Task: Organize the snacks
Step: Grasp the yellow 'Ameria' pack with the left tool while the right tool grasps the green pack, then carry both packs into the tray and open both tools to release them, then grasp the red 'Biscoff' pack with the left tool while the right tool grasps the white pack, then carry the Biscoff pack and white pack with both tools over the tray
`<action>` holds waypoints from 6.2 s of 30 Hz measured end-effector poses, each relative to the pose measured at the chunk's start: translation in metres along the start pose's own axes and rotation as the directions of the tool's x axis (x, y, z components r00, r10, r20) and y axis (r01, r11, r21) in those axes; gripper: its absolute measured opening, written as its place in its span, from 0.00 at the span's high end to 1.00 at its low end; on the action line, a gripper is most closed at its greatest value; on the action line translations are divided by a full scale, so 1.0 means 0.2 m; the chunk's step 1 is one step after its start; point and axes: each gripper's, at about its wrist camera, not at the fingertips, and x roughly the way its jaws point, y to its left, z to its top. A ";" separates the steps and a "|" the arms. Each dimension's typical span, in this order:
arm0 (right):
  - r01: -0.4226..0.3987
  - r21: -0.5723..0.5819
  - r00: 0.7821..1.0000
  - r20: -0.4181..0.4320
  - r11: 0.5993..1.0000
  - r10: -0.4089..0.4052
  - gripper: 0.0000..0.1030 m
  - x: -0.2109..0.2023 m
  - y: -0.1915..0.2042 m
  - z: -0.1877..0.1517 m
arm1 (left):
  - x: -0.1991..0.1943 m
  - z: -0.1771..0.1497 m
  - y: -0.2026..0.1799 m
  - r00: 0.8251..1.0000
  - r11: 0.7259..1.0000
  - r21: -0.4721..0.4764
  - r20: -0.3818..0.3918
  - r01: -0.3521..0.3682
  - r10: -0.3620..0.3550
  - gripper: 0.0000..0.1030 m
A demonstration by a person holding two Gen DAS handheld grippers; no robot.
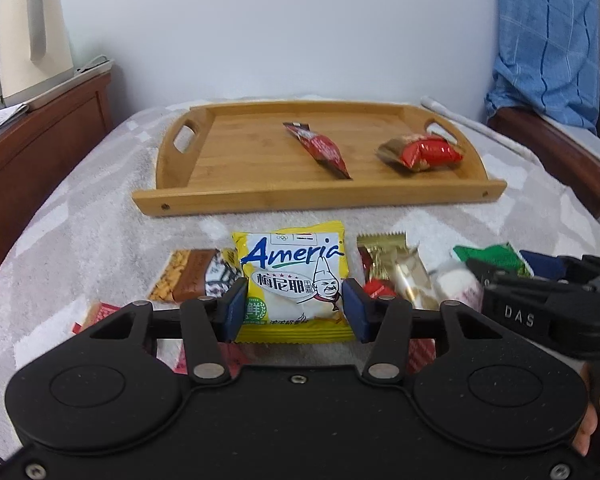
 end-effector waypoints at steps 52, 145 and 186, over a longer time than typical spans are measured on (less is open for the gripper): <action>-0.172 0.076 0.985 -0.020 0.982 0.174 0.53 0.46 -0.14 0.47 | 0.64 0.54 0.05 0.999 0.994 -0.098 -0.039 -0.042 0.038 0.54; -0.143 -0.023 0.990 -0.026 0.990 0.142 0.46 -0.06 0.11 -0.06 | 0.14 -0.07 0.02 0.999 0.999 -0.042 -0.047 -0.011 0.009 0.54; -0.178 0.138 0.979 0.125 0.974 0.161 0.66 0.12 -0.18 0.41 | 0.16 0.46 0.06 1.000 0.999 -0.041 0.030 0.008 -0.007 0.70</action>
